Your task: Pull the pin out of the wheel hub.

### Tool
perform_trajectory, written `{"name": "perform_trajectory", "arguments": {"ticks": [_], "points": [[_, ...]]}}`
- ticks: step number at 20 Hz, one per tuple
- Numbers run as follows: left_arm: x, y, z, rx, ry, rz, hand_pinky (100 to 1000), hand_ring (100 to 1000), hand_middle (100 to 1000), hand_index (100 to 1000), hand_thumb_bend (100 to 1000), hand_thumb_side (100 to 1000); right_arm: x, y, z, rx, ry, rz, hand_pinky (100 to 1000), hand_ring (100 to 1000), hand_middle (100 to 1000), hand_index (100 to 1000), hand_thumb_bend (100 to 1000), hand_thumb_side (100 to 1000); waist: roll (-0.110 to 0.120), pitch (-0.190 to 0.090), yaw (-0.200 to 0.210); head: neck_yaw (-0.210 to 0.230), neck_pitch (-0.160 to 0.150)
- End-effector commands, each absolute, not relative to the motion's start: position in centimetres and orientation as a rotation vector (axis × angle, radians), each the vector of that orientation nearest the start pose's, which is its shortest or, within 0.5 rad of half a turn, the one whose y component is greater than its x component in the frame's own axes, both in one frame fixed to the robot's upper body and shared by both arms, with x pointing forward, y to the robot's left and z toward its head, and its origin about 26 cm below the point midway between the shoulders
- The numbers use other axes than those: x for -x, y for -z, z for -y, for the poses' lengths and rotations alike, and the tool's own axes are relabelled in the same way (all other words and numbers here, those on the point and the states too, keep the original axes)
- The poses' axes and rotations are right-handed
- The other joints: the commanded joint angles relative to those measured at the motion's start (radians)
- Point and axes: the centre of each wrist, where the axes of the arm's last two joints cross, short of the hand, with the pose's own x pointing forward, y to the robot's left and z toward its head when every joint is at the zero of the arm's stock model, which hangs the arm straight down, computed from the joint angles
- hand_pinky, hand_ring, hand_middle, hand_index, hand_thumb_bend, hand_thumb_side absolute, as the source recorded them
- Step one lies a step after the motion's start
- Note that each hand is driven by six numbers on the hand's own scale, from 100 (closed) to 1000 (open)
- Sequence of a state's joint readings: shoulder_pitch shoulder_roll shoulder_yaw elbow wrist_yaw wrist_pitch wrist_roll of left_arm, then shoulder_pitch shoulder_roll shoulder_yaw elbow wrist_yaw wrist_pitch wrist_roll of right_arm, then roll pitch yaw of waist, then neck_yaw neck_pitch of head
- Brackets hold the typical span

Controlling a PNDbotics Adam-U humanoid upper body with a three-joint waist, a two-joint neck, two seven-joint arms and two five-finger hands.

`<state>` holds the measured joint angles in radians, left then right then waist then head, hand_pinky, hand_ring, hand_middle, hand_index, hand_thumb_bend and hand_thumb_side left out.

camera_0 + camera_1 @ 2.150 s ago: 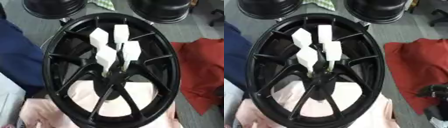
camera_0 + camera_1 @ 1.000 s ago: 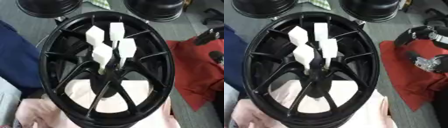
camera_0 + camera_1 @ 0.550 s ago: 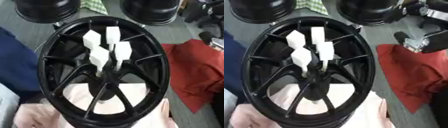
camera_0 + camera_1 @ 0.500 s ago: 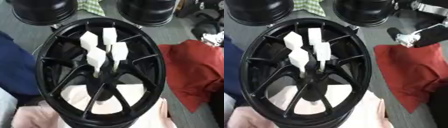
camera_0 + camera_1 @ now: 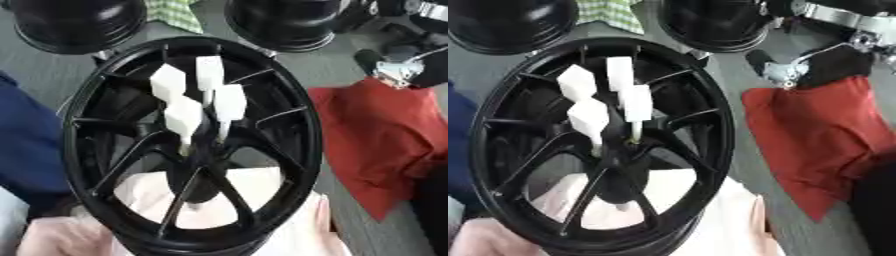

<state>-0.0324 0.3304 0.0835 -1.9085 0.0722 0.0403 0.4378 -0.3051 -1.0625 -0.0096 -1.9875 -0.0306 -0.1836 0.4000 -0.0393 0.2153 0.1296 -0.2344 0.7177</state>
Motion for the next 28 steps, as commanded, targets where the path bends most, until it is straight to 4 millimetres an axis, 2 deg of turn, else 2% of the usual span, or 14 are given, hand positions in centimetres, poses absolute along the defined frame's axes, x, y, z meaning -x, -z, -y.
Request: {"name": "perform_trajectory", "arguments": {"ticks": [1,7,11,14,16,20,22,28], "points": [[-27.5,-11.9,-31.5,-0.515,-0.22,1.948,706,521,561,755,729,462,-28.0,-30.5,33.7,0.525,-1.491,1.915,770,803,804,820,100,551,0.008,-0.012,0.011,-0.003,-0.017],[-27.9,-11.6,-31.3,-0.497,-0.229,1.938,705,520,560,755,734,461,-28.3,-29.5,33.1,0.56,-1.475,1.807,771,807,805,828,100,576,0.012,-0.01,0.04,-0.041,-0.015],[-27.9,-11.4,-31.3,-0.49,-0.23,1.931,705,519,560,754,735,460,-28.6,-28.7,32.4,0.583,-1.513,1.745,785,815,806,845,100,603,0.009,-0.007,0.051,-0.036,0.001],[-28.0,-11.2,-31.4,-0.491,-0.229,1.92,706,519,560,753,734,460,-28.7,-28.3,32.0,0.632,-1.556,1.71,795,808,789,852,100,552,0.004,-0.004,0.055,-0.032,0.022],[-28.1,-11.1,-31.4,-0.491,-0.23,1.916,706,519,560,753,734,460,-28.8,-28.3,31.7,0.669,-1.585,1.693,803,808,784,856,100,560,0.002,-0.001,0.058,-0.029,0.027],[-28.2,-10.9,-31.3,-0.478,-0.231,1.911,707,519,560,751,733,459,-28.9,-28.4,31.4,0.724,-1.622,1.67,807,813,787,862,100,595,-0.001,0.004,0.068,-0.03,0.024],[-28.4,-10.8,-31.0,-0.463,-0.229,1.91,707,519,560,751,732,459,-28.9,-28.6,31.4,0.738,-1.627,1.664,821,842,816,870,100,601,-0.001,0.006,0.078,-0.039,0.019],[-29.2,-10.9,-30.0,-0.399,-0.226,1.921,707,518,559,750,732,457,-28.9,-28.8,31.2,0.685,-1.627,1.613,828,869,840,881,100,570,0.003,0.012,0.124,-0.091,0.009]]}}
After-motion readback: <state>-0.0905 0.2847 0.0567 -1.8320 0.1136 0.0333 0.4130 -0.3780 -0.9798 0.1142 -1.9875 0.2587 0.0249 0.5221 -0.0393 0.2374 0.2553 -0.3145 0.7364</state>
